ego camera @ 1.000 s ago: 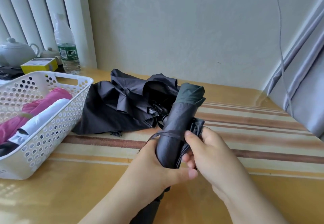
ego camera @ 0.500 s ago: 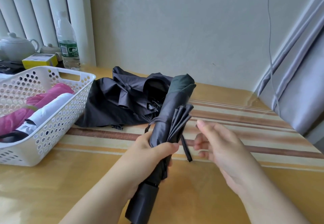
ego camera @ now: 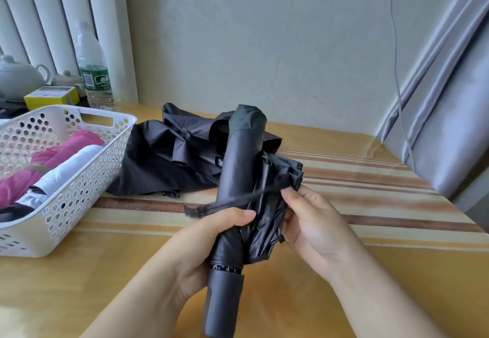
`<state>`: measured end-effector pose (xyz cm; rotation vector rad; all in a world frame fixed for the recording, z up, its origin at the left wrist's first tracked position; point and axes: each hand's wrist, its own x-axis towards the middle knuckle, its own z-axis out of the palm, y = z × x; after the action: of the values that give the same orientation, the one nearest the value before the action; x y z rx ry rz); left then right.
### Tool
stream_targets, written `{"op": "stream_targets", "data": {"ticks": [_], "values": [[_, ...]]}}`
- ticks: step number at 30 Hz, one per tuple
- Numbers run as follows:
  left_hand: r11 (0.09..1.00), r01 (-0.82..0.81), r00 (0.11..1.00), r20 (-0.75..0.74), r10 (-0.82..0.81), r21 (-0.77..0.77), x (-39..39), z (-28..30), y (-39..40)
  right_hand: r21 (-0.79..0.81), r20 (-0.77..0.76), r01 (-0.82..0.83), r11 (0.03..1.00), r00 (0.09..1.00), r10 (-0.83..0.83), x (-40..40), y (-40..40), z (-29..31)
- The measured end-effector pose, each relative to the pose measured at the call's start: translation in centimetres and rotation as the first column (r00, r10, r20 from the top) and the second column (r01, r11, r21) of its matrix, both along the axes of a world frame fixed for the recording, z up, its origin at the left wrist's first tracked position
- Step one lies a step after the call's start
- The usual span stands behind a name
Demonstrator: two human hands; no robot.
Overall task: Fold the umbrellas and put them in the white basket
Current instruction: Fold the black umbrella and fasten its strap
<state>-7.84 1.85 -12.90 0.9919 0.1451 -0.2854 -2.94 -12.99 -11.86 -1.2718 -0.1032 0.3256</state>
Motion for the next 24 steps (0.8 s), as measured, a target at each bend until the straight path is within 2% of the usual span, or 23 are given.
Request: {"op": "stream_targets", "data": {"ticks": [3,7,13,17,21,23,24], "values": [[1.0,0.0,1.0,-0.021,0.0,-0.014,-0.2,0.2,-0.1,0.003,0.004,0.012,1.0,1.0,-0.012,0.0,0.0,0.0],[1.0,-0.008,0.999,-0.034,0.008,-0.01,-0.2,0.3,-0.5,-0.092,0.089,0.026,0.995,0.996,-0.018,-0.1,-0.4,0.2],[1.0,0.014,0.999,-0.041,-0.014,-0.004,0.1,-0.2,-0.4,-0.247,0.164,-0.026,0.969,0.984,0.068,-0.9,-0.5,0.3],[1.0,0.017,0.999,-0.035,-0.016,0.012,0.1,-0.4,-0.4,-0.308,0.2,0.098,0.946,0.979,-0.037,-0.9,0.2,0.3],[0.999,0.025,1.0,-0.008,-0.026,-0.032,0.1,-0.6,-0.3,-0.295,0.16,0.206,0.933,0.973,-0.165,-0.5,0.0,0.6],[0.997,0.04,0.999,0.021,-0.039,-0.061,0.2,-0.5,-0.3,-0.409,0.294,0.298,0.862,0.938,-0.185,-0.4,-0.5,0.4],[0.996,0.053,0.998,0.037,-0.05,-0.071,0.2,-0.6,-0.3,-0.478,0.426,0.386,0.789,0.887,-0.176,-0.5,-0.9,0.6]]}}
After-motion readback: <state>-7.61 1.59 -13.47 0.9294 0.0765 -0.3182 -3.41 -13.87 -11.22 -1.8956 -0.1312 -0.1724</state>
